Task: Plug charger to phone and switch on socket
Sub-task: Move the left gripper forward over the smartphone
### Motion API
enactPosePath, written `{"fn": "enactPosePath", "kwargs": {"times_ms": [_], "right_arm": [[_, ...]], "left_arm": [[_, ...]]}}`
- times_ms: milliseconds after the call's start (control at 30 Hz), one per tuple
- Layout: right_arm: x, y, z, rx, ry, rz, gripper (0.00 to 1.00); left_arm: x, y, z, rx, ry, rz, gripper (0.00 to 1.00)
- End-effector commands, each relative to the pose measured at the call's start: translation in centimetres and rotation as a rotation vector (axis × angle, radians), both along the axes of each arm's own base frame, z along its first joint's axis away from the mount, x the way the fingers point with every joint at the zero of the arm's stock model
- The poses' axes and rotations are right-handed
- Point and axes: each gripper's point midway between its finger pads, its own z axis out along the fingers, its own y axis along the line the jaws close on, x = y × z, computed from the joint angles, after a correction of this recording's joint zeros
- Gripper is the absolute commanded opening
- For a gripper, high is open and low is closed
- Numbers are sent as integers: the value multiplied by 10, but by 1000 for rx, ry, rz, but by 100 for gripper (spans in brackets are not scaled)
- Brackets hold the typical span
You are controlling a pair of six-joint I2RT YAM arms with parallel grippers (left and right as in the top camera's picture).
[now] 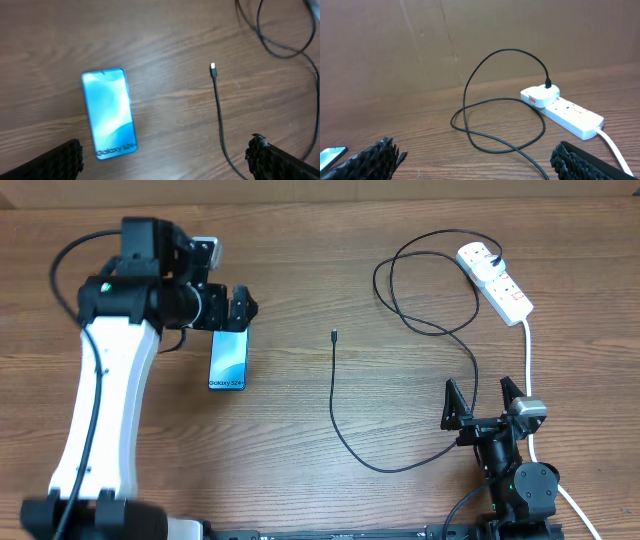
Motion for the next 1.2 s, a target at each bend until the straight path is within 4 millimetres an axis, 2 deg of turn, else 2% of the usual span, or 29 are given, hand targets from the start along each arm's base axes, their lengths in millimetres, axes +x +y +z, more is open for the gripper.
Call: {"fn": "enactPosePath", "kwargs": {"times_ms": [0, 167, 433, 700, 867, 1167], "right_arm": [[0, 2, -2, -1, -5, 9, 100], [0, 2, -2, 0, -5, 9, 100], [0, 2, -2, -1, -5, 8, 100], [0, 2, -2, -1, -5, 8, 100], [0, 2, -2, -1, -5, 9, 100], [0, 2, -2, -1, -5, 9, 100]], "left_arm": [[8, -7, -21, -52, 84, 2, 100], [10, 21, -63, 73, 220, 178, 100], [11, 49, -119, 285, 345, 212, 100], [15, 39, -171, 318, 431, 114, 100], [17, 34, -194, 354, 456, 65, 100], [19, 38, -207, 354, 467, 108, 98]]}}
